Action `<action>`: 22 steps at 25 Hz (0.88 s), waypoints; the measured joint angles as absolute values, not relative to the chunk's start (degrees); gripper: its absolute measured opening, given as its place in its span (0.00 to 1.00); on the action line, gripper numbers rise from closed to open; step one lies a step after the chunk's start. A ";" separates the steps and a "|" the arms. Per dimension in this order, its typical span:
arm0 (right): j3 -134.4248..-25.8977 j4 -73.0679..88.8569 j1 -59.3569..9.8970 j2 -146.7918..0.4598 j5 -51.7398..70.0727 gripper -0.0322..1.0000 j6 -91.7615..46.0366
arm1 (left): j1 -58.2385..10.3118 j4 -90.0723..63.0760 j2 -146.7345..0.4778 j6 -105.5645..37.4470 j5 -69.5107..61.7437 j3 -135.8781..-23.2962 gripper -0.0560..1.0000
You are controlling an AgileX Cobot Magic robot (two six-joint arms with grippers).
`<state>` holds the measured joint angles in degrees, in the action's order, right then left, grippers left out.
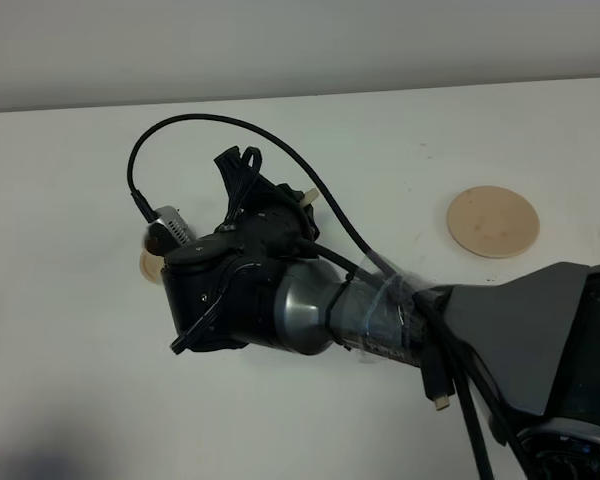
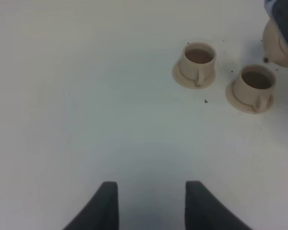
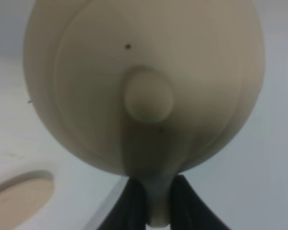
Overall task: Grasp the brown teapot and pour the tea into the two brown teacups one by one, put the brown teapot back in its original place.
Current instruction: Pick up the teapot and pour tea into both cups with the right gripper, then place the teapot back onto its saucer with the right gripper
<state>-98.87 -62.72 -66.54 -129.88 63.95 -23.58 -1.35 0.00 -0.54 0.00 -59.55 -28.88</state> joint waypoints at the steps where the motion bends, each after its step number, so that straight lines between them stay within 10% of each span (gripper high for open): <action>1: -98.87 -61.99 -66.21 -129.88 64.15 0.16 -23.31 | -1.35 0.00 -0.54 0.00 -59.55 -28.88 0.41; 22: -111.55 -13.84 -54.23 -127.35 69.85 0.16 -17.41 | -1.35 0.00 -0.54 0.00 -59.55 -28.88 0.41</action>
